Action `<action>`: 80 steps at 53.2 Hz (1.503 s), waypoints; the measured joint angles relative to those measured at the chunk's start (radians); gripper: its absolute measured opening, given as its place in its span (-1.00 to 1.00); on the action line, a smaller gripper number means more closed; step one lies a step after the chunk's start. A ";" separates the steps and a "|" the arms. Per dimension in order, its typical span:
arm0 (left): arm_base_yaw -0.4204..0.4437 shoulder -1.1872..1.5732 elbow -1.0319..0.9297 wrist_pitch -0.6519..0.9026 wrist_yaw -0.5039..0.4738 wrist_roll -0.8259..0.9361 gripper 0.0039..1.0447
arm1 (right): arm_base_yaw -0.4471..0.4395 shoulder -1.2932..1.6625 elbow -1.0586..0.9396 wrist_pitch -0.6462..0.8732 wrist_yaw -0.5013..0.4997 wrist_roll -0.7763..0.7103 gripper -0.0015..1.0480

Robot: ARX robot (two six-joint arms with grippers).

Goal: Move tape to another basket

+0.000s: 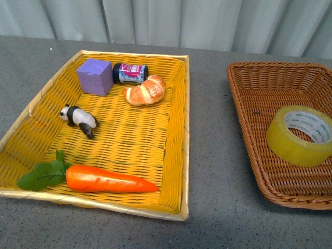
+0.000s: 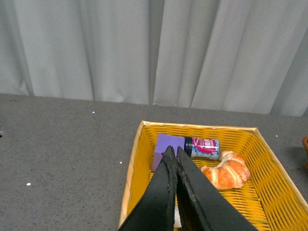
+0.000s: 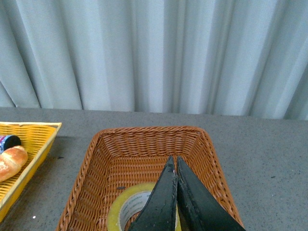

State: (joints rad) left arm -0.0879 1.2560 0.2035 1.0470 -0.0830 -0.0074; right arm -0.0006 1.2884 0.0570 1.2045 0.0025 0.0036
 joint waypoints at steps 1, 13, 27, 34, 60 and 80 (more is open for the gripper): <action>0.003 -0.002 -0.013 0.019 0.002 0.000 -0.93 | 0.000 -0.020 -0.005 -0.016 0.000 0.000 -0.98; 0.075 -0.131 -0.106 -0.035 0.078 0.000 -0.93 | 0.000 -0.244 -0.043 -0.196 0.000 0.000 -0.98; 0.085 -0.337 -0.161 -0.185 0.082 0.000 -0.93 | 0.000 -0.549 -0.041 -0.492 -0.001 0.000 -0.98; 0.085 -0.441 -0.178 -0.271 0.083 0.000 -0.93 | 0.000 -0.644 -0.050 -0.578 -0.001 0.000 -0.98; 0.085 -0.769 -0.184 -0.564 0.083 0.000 -0.93 | 0.000 -0.916 -0.052 -0.831 -0.001 0.000 -0.98; 0.085 -0.941 -0.184 -0.729 0.083 0.000 -0.93 | 0.000 -1.050 -0.052 -0.963 -0.001 0.000 -0.98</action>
State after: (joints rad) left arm -0.0025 0.3145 0.0196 0.3180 -0.0002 -0.0071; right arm -0.0006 0.2382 0.0048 0.2417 0.0013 0.0036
